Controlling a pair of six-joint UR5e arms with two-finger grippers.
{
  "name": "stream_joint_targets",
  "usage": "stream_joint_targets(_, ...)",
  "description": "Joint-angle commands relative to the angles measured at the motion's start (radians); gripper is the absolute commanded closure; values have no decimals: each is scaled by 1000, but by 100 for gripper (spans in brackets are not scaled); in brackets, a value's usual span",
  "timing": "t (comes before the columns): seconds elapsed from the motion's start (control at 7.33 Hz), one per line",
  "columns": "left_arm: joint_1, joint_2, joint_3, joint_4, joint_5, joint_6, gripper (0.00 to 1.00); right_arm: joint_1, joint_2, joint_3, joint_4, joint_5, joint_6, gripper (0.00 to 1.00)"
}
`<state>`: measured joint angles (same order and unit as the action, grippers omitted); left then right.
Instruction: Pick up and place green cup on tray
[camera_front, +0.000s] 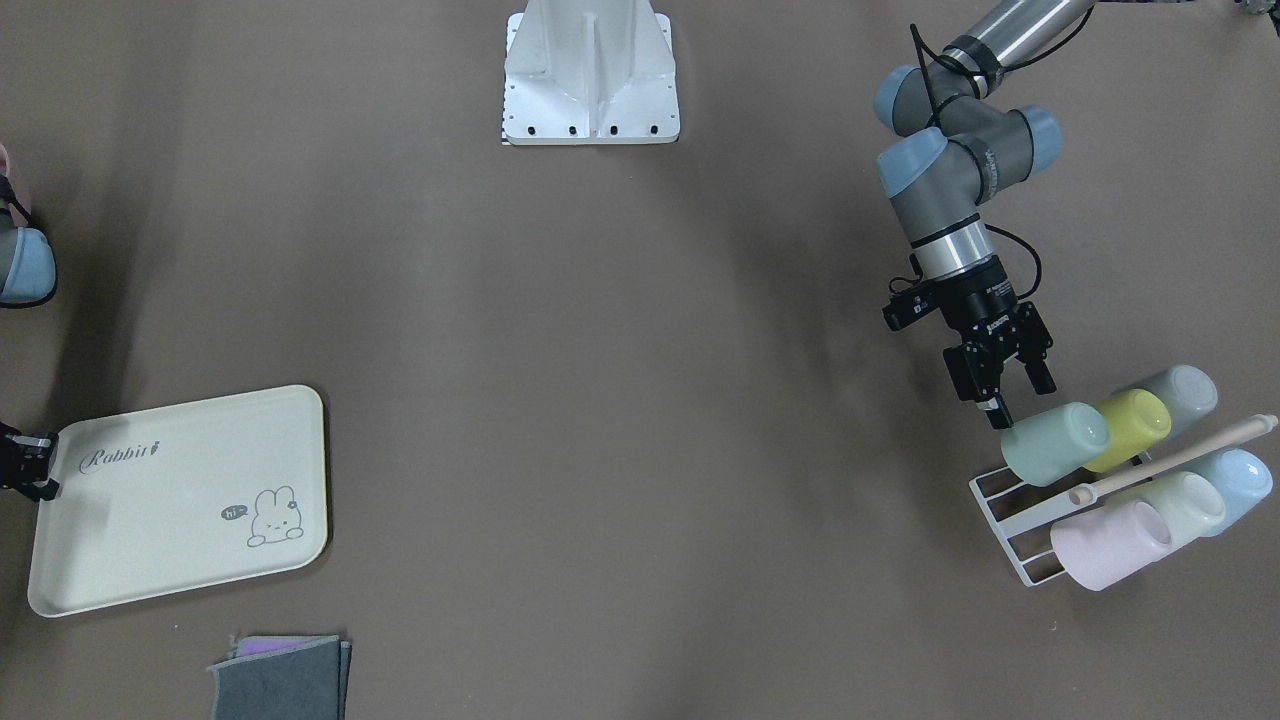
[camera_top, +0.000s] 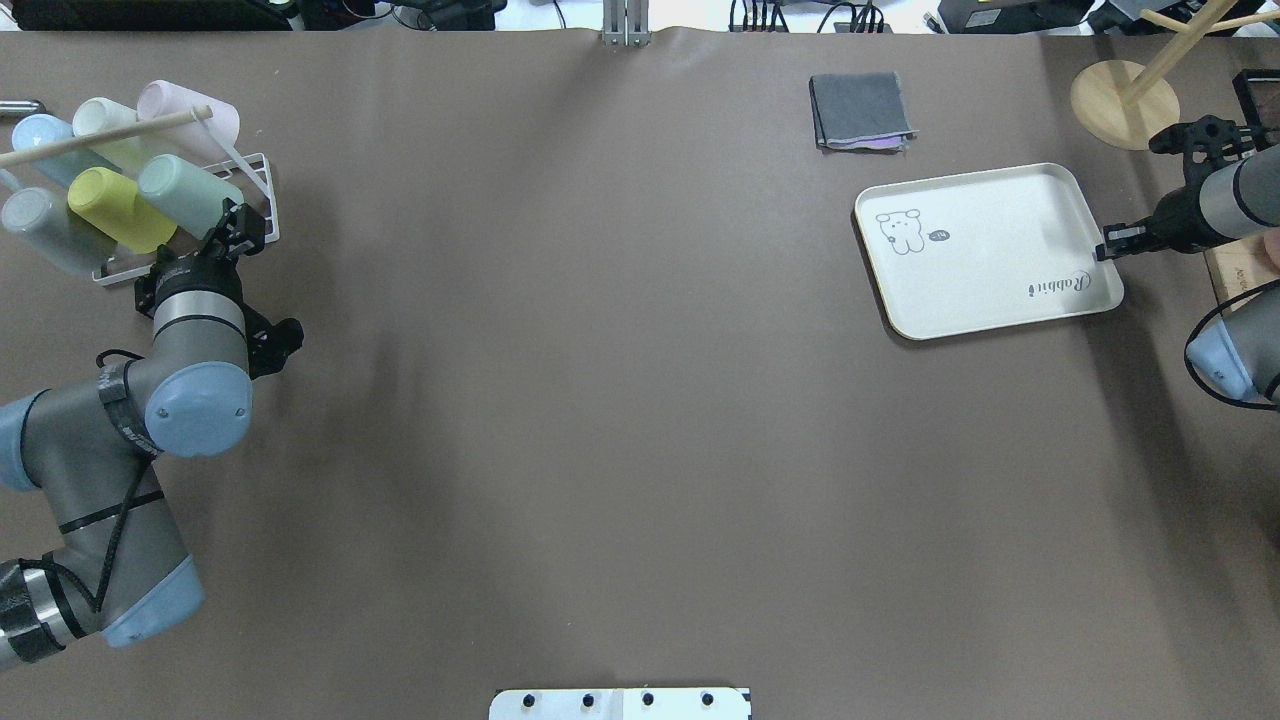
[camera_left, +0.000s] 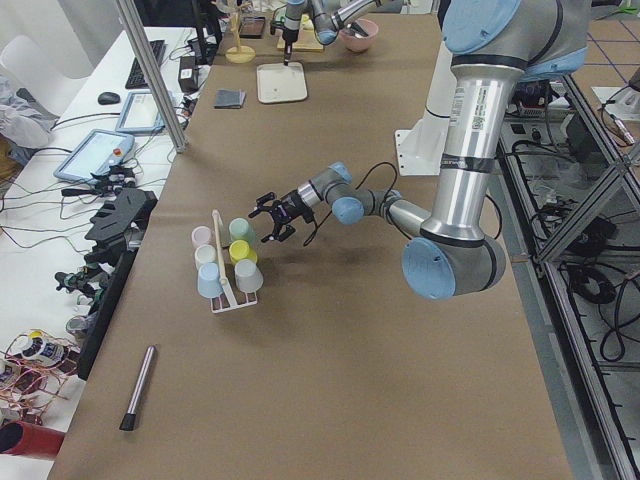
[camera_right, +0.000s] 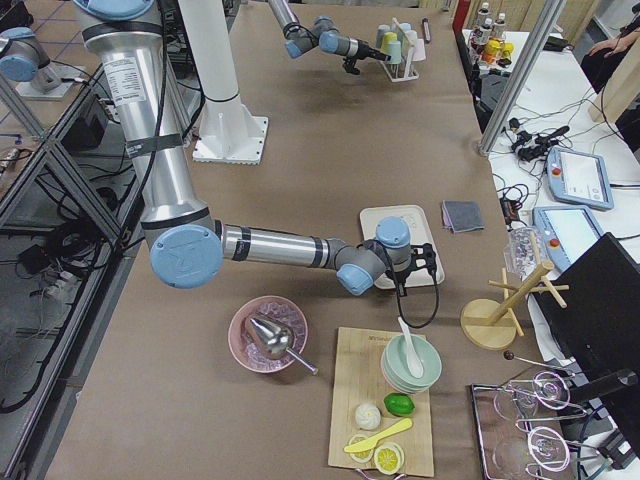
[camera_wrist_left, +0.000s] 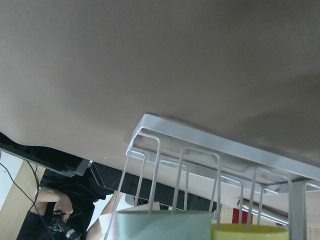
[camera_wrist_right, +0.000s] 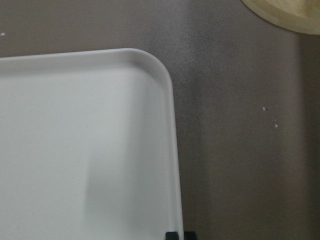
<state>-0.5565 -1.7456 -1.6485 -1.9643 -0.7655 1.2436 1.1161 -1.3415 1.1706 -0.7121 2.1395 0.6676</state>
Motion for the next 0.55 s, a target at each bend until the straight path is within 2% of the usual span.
stream_joint_targets(0.0,-23,-3,28,-54,0,46,3,14,2,14,0,45,3,100)
stream_joint_targets(0.41,-40,-54,107,-103,0,59,3,86,5,52,0,135,3,100)
